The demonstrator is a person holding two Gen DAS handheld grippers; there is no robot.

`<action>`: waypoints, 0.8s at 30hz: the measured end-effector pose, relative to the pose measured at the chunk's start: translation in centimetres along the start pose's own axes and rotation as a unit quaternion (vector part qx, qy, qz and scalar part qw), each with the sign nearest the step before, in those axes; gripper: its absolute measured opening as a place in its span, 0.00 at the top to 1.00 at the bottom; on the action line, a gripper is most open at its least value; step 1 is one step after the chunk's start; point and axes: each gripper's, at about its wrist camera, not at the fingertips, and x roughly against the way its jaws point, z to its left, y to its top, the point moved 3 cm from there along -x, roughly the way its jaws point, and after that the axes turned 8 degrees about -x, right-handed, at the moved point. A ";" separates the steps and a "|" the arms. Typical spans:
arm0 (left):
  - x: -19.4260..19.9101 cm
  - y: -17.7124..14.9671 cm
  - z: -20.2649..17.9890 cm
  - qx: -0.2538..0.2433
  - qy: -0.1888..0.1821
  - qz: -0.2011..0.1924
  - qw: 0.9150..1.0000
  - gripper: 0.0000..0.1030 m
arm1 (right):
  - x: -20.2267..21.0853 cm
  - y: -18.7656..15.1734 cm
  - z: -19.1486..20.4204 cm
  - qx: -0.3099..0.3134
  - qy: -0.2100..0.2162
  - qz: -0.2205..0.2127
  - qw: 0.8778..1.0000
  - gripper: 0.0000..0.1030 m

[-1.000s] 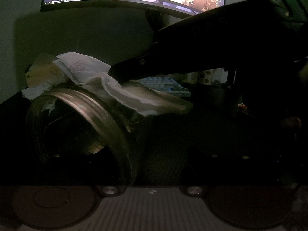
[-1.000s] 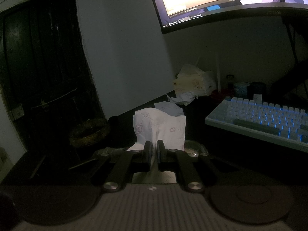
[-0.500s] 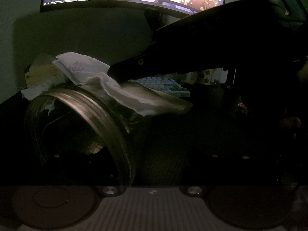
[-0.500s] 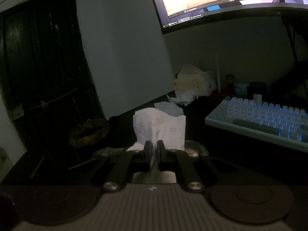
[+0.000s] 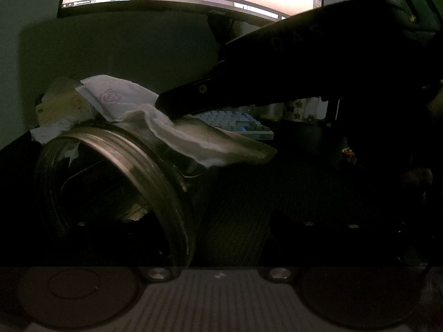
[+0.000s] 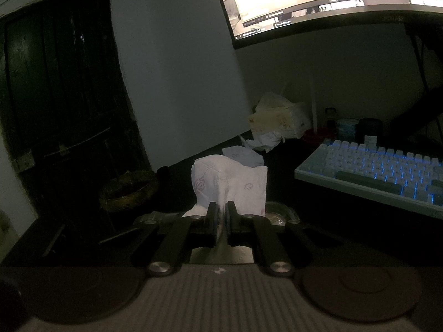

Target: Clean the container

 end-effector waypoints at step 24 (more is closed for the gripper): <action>-1.2 -0.4 10.6 0.000 0.001 0.001 1.000 0.21 | -1.0 1.2 -2.0 -0.014 -0.039 0.011 0.999 0.93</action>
